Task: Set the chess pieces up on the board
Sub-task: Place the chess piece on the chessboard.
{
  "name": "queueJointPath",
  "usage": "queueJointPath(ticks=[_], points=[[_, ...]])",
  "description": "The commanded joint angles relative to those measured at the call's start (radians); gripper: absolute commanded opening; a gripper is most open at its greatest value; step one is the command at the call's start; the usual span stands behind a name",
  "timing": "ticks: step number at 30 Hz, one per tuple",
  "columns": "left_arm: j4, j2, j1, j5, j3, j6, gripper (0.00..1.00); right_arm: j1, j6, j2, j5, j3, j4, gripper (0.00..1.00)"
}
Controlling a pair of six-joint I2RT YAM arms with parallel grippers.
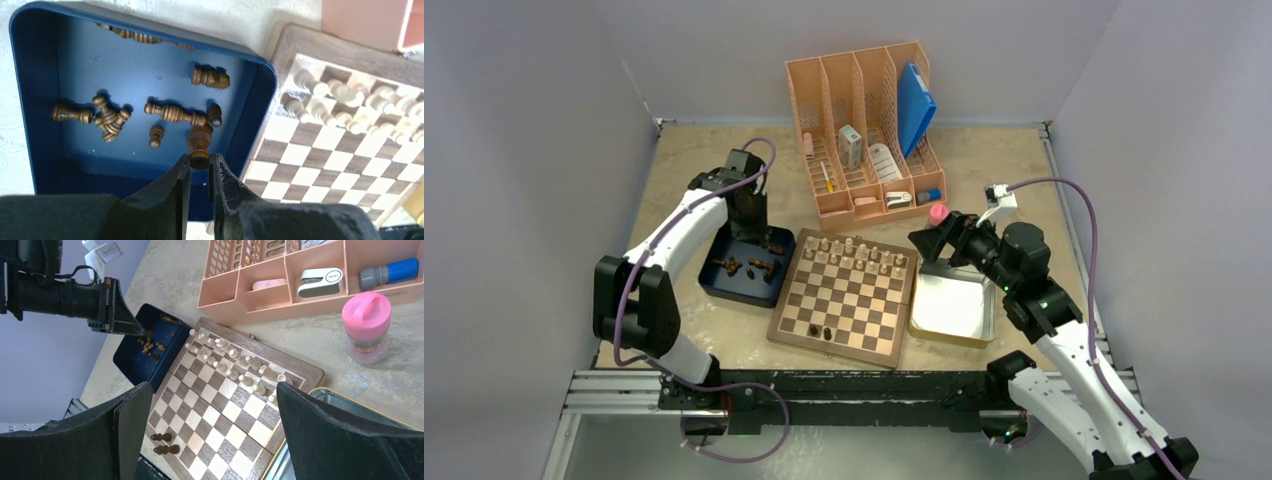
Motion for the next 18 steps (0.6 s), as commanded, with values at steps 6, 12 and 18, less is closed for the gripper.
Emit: queueJointPath(ticks=[6, 12, 18], points=[[-0.053, -0.178, -0.088, 0.098, -0.056, 0.025, 0.11, 0.000, -0.011, -0.011, 0.037, 0.008, 0.035, 0.96], [-0.116, -0.223, -0.231, 0.055, -0.066, -0.069, 0.11, -0.001, -0.015, -0.006, 0.040, 0.018, 0.032, 0.96], [-0.138, -0.267, -0.347, 0.055, -0.112, -0.177, 0.11, 0.000, -0.016, -0.011, 0.031, 0.024, 0.026, 0.96]])
